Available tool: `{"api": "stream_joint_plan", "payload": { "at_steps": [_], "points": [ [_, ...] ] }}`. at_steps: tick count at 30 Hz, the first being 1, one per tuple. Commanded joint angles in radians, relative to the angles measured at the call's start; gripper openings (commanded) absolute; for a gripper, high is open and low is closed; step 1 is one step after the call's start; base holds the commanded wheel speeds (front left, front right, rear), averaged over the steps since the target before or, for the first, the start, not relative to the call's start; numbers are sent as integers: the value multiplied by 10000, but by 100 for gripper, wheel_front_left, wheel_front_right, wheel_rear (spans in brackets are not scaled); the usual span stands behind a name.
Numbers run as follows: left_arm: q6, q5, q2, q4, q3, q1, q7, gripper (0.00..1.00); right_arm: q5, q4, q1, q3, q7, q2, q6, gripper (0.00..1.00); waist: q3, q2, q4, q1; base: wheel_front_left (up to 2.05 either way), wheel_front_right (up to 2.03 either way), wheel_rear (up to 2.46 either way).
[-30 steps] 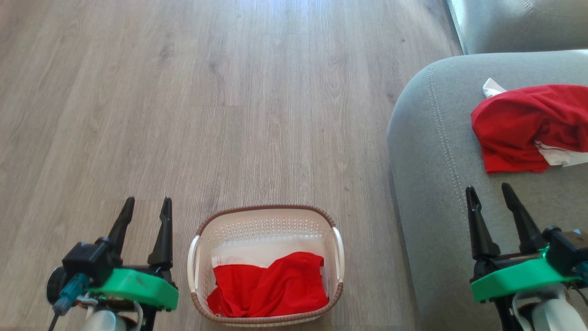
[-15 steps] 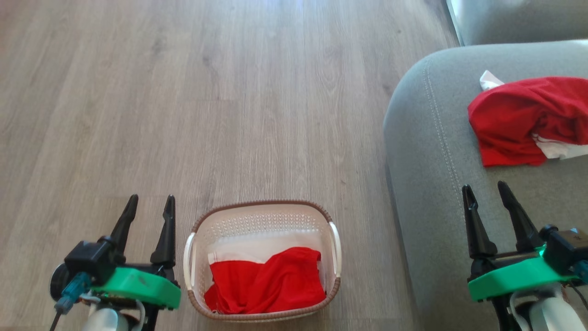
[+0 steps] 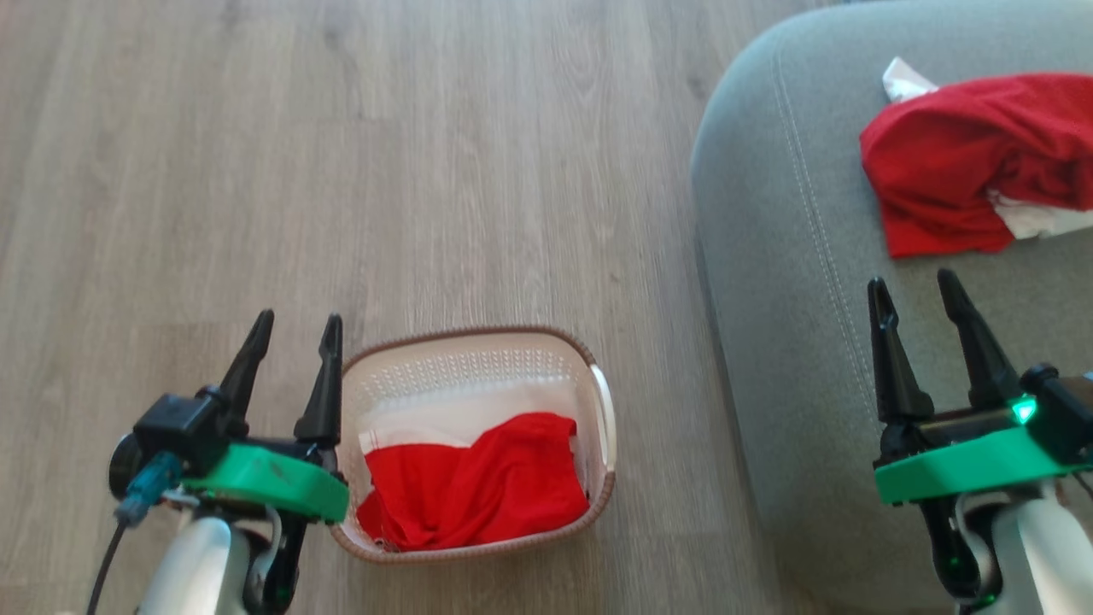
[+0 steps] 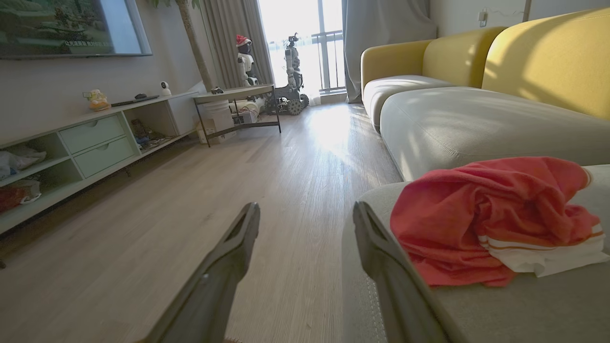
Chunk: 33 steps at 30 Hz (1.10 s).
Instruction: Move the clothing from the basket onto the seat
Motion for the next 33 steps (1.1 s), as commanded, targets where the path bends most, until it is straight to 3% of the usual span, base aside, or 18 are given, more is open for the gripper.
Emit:
{"api": "stream_joint_plan", "payload": {
  "at_steps": [1,12,20,33],
  "points": [
    [-77,42,113,-135,343,-632,-97,100,-67,-432,-473,215,-109,-164,-2,100,442,-1,-226,0,0,0,0],
    [-439,-275,150,1609,51,-2057,20,100,-160,-769,-1239,269,-120,-104,-2,100,1934,-1,-717,0,0,0,0],
    [-637,-874,152,3847,-482,-3402,375,100,-231,-1048,-1802,347,-128,-74,-2,100,2888,-1,-1056,0,0,0,0],
    [-675,-2336,539,6637,-2544,-5060,1194,100,-494,-1998,-2656,583,-132,143,-2,100,4414,-1,-1664,0,0,0,0]
  ]
}}
